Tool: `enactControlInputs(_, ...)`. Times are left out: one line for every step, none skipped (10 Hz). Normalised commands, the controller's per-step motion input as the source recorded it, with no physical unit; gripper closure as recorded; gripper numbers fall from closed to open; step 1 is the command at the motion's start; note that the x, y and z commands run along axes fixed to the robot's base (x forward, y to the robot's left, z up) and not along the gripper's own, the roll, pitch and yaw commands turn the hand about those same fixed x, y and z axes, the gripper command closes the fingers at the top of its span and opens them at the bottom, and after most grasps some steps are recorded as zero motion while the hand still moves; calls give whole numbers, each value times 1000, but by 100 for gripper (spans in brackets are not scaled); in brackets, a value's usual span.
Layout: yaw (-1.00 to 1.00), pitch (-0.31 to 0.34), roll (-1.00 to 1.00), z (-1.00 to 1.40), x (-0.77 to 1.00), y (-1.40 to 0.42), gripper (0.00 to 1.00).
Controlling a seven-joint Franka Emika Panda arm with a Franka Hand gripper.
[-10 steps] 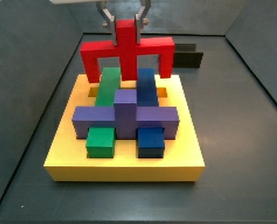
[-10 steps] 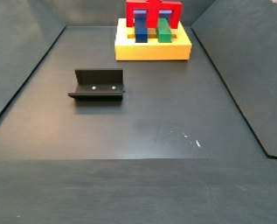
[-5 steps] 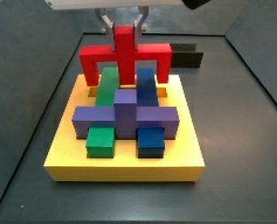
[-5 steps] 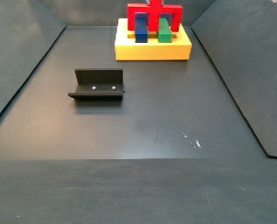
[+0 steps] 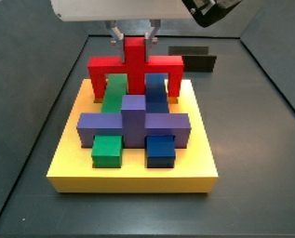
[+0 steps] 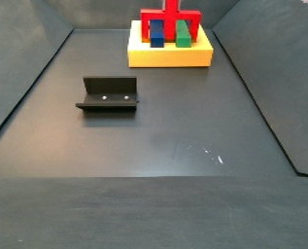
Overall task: Pick up the red object. Move up. Move to above the board. Insert the red object.
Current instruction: Insert the red object.
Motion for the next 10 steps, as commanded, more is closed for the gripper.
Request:
enactControlInputs(0, 20, 76, -51, 111, 0, 100)
enactControlInputs(0, 4, 49, -86, 111, 0, 100)
enactControlInputs(0, 9, 17, -3, 177, -37, 100)
enactControlInputs(0, 3, 3, -34, 154, -29, 100)
enactControlInputs(-6, 0, 0, -111, 80, -34, 100)
enactControlInputs(-17, 0, 0, -111, 49, -54, 100)
enactControlInputs(-9, 0, 0, -74, 37, -97, 100)
enactControlInputs(-11, 0, 0, -63, 69, -109, 100)
enactControlInputs(-26, 0, -1, -77, 74, -54, 100)
enactControlInputs(-14, 0, 0, -129, 37, 0, 100)
